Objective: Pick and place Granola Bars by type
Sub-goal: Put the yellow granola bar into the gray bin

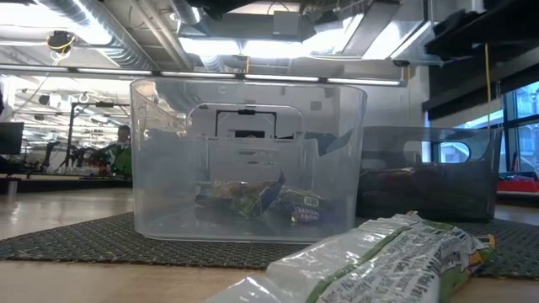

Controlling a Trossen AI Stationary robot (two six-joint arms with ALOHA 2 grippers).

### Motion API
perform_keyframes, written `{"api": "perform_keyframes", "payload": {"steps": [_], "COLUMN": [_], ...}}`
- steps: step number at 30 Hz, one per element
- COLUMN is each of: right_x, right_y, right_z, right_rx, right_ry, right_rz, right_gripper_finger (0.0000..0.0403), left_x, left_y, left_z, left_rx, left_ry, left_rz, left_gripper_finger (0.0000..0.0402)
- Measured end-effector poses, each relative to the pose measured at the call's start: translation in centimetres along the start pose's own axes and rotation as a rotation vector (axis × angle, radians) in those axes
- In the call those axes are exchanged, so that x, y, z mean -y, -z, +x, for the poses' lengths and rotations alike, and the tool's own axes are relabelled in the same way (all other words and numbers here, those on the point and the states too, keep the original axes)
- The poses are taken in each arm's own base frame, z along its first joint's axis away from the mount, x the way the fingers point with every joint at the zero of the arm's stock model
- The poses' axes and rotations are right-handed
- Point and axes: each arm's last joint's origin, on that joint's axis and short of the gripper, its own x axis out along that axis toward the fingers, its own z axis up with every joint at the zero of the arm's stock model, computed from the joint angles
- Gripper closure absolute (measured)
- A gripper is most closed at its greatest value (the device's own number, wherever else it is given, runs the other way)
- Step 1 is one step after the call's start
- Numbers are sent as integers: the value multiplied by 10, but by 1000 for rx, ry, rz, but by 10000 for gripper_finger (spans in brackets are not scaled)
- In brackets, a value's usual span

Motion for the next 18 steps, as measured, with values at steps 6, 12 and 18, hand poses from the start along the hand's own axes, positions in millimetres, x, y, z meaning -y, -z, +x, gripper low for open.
{"api": "perform_keyframes", "payload": {"steps": [6, 12, 18], "right_x": [-2, -1, 0], "right_y": [27, 42, 40], "right_z": [-12, -18, -23], "right_rx": [18, -16, 11], "right_ry": [-187, -193, -199], "right_rz": [138, 215, 239], "right_gripper_finger": [190, 190, 190], "left_x": [2, 3, 1], "left_y": [-3, -11, -20], "left_z": [0, -1, -3], "left_rx": [44, 135, 221], "left_ry": [93, 155, 147], "left_rz": [-49, -65, -217], "left_gripper_finger": [249, 244, 200]}}
